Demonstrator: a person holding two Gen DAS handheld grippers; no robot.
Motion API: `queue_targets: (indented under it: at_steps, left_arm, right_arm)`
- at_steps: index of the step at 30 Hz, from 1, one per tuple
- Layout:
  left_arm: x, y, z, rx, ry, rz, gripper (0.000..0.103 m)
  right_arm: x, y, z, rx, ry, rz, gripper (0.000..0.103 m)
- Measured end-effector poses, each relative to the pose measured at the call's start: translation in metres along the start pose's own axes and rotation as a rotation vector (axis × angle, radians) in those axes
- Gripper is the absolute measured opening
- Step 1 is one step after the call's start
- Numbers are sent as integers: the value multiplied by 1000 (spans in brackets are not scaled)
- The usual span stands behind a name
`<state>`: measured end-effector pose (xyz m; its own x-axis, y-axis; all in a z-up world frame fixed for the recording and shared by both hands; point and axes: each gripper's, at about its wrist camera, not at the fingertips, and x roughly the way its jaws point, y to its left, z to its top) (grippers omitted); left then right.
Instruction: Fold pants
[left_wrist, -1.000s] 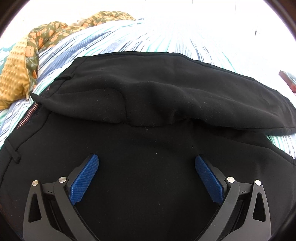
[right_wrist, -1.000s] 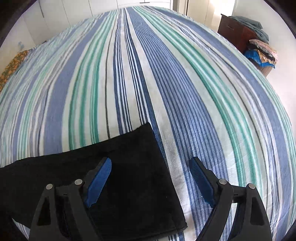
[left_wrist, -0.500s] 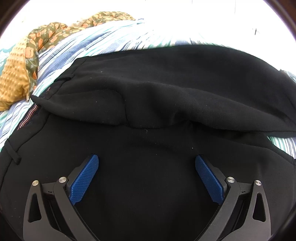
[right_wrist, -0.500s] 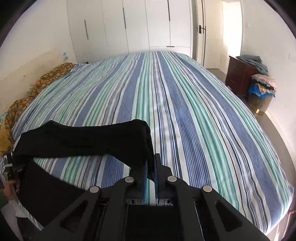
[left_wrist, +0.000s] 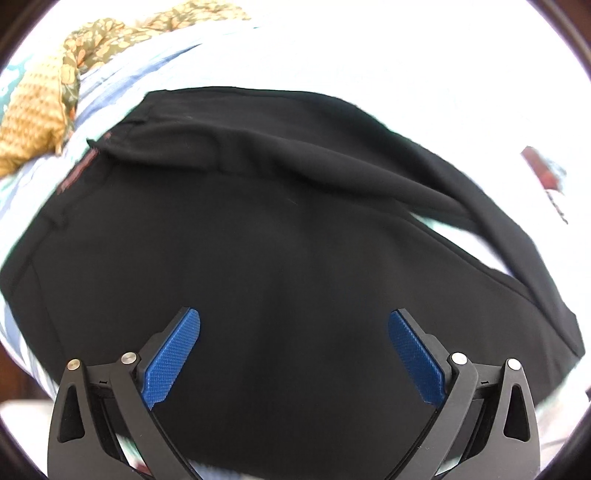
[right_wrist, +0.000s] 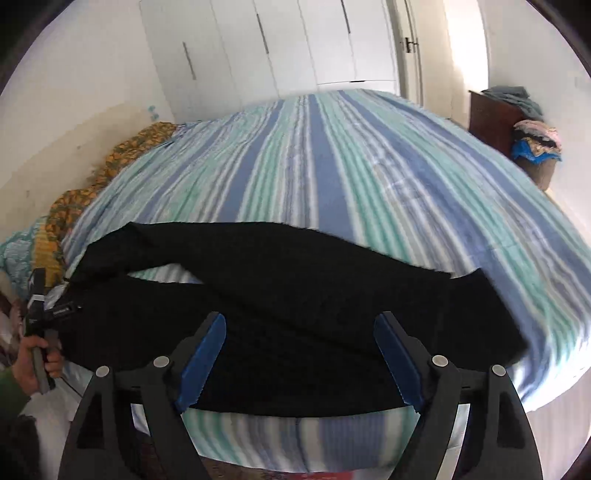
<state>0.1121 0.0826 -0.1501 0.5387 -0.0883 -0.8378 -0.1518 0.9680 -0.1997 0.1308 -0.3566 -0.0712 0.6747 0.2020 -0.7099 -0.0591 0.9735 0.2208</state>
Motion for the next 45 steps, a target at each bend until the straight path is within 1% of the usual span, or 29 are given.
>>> queue_targets:
  at_steps: [2, 4, 6, 8, 10, 13, 15, 16, 19, 24, 29, 45]
  left_arm:
    - [-7, -5, -17, 15, -10, -20, 102]
    - [-7, -4, -26, 21, -11, -23, 102]
    - [-5, -4, -23, 11, -13, -35, 102]
    - [-9, -1, -17, 5, -55, -34, 102]
    - [-10, 3, -11, 1, -80, -21, 102]
    - [-2, 4, -11, -8, -74, 7, 102]
    - [6, 4, -9, -3, -66, 27, 102]
    - [6, 0, -14, 4, -64, 35, 102]
    - [8, -7, -20, 52, -55, 66, 102]
    - [14, -11, -23, 99, -39, 87, 102]
    - [15, -8, -23, 88, -32, 78, 102]
    - [15, -10, -26, 106, -31, 93, 102]
  right_arm:
    - [26, 26, -12, -3, 38, 58, 82]
    - [48, 41, -24, 14, 65, 104, 82]
    - [70, 42, -36, 30, 101, 89, 82]
    - [88, 37, -46, 50, 151, 85, 83]
    - [94, 31, -52, 51, 167, 98, 83]
    - [94, 26, -56, 81, 153, 137, 89]
    - [96, 28, -59, 79, 152, 133, 90]
    - [96, 31, -60, 67, 153, 127, 90]
    - [95, 37, -61, 36, 152, 113, 91]
    - [94, 32, -62, 61, 143, 132, 91]
    - [95, 31, -63, 69, 139, 136, 91]
    - [97, 35, -61, 44, 141, 127, 93]
